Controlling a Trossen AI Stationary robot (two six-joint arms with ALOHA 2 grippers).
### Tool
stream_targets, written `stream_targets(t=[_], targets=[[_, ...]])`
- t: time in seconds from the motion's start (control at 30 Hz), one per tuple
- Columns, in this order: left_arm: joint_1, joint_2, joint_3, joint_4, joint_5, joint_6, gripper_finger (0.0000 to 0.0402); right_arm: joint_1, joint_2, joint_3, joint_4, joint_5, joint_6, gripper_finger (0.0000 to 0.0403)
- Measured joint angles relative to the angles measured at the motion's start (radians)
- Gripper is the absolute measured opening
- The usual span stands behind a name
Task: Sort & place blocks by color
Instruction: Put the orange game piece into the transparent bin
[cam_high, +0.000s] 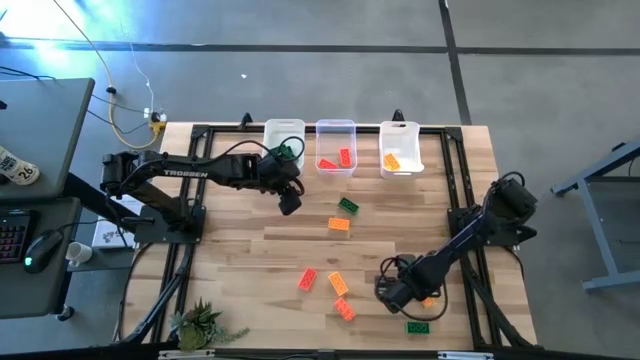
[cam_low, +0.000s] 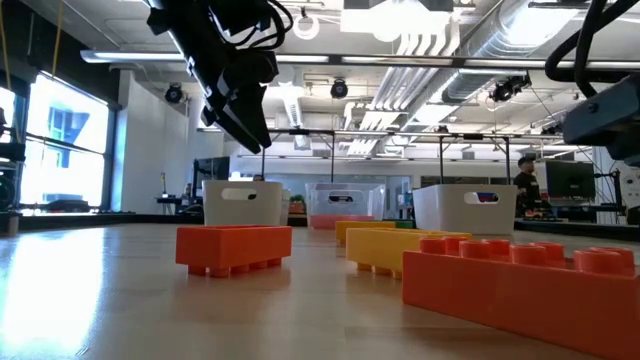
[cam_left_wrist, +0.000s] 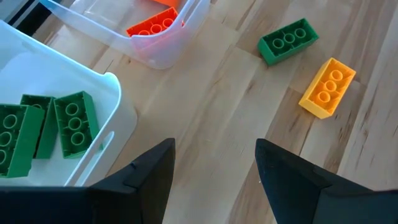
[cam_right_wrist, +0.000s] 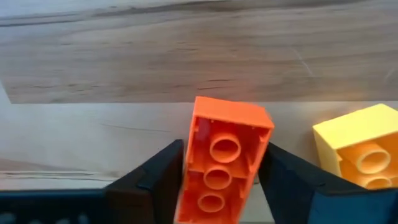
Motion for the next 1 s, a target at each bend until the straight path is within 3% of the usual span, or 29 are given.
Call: stream_targets(t=[0.17,0.43,0.6,1.0], targets=[[0.000,0.000,0.000,-0.003,0.001,-0.001,0.0209,0.000,0.000,-0.001,0.001,0.003,-0.041,0.0114],[0.000,0.000,0.000,-0.052,0.013,-0.003,0.0209,-0.004,-0.027,-0.005,0.005,0.042,-0.154,0.0113],[0.000,0.000,0.000,-0.060,0.012,-0.031,0.0209,-0.043,-0.066,-0.007,-0.008,0.189,-0.237,0.0113],[0.000,0.000,0.000,-0.058,0.011,-0.059,0.0209,-0.284,-0.193,-0.006,0.026,0.306,-0.711,0.0113]])
